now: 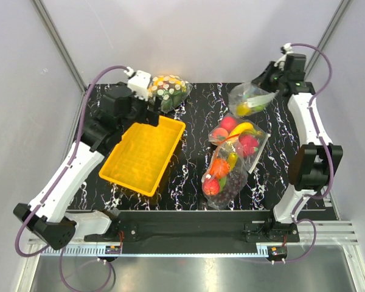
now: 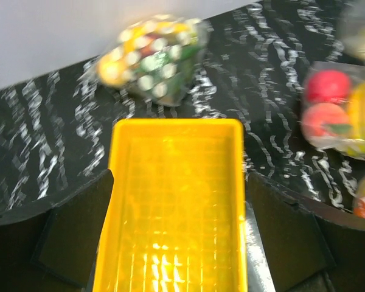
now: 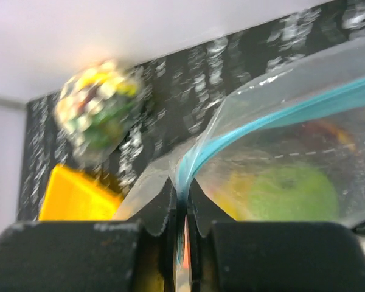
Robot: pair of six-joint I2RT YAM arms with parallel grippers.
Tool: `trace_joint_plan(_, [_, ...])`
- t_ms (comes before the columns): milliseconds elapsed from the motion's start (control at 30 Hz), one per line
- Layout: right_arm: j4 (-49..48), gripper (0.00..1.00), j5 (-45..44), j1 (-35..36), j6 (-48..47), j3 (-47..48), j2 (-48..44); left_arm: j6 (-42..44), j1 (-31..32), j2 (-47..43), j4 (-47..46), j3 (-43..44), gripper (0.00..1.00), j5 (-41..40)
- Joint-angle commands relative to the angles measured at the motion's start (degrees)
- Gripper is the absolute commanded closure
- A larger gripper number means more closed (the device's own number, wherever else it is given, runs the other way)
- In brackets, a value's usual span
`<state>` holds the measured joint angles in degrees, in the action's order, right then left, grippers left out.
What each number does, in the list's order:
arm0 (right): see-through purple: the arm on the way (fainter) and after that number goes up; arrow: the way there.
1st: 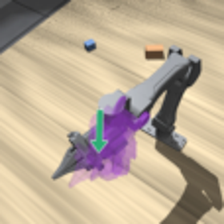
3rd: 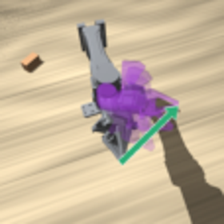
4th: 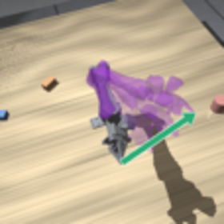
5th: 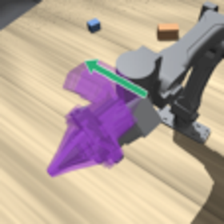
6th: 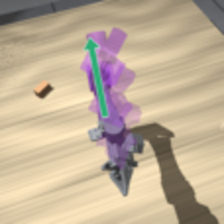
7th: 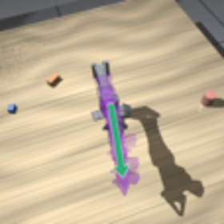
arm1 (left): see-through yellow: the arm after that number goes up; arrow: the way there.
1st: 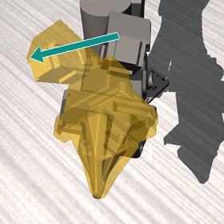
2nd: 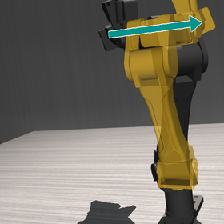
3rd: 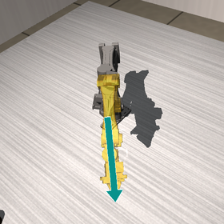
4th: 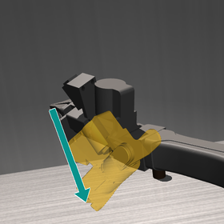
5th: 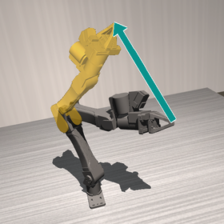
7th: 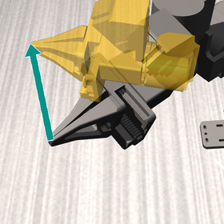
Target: Open the zip-top bag and remove the fake food
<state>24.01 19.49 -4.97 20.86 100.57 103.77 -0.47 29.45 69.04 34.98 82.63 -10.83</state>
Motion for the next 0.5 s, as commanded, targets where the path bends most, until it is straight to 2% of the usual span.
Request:
trace_joint_plan(0, [4.38,1.0,1.52,4.61,3.12,2.61,-4.44,4.24,3.67,1.8,-7.03,3.5,0.01,4.4])
trace_joint_plan(100, [5.08,1.0,2.75,9.0,6.1,2.61,-6.29,5.57,7.72,2.42,-9.58,3.24,0.01,5.2])
trace_joint_plan(467, [4.47,1.0,10.22,17.09,15.96,1.64,-9.28,6.09,19.5,3.03,-15.38,-1.06,0.01,4.24])
